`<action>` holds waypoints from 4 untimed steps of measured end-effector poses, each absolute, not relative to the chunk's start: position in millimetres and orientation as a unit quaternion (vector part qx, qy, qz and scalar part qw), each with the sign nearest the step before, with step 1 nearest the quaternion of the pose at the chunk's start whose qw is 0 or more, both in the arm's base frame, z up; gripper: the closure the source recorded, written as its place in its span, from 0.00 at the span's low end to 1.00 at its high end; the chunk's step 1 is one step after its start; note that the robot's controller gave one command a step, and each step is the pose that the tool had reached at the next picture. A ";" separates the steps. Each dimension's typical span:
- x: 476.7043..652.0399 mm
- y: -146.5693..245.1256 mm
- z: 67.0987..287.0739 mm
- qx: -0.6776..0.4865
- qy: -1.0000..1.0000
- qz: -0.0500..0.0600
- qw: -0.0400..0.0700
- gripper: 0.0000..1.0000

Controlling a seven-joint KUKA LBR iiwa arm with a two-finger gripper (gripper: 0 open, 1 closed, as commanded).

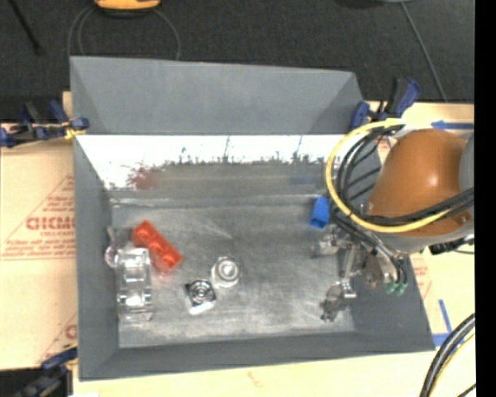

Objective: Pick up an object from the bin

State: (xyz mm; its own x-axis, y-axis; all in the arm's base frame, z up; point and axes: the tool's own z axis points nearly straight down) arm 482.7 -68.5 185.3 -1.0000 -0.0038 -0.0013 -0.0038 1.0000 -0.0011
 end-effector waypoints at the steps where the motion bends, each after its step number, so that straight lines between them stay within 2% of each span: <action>1: 568.9 32.7 121.2 -0.046 0.999 0.002 0.003 0.00; 2: 541.0 32.7 173.0 0.002 1.000 0.000 0.004 0.00; 3: 540.1 57.0 72.7 -0.135 0.991 -0.001 0.005 0.00; 4: 542.1 58.4 76.5 -0.135 0.991 0.000 0.009 1.00</action>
Offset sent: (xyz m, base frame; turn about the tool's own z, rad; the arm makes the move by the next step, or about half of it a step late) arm 0.0837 0.0964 -0.0620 -0.0792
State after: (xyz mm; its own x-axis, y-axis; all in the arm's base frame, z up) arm 542.1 58.4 76.5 -0.9633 -0.2677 -0.0174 -0.2677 0.9635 -0.0029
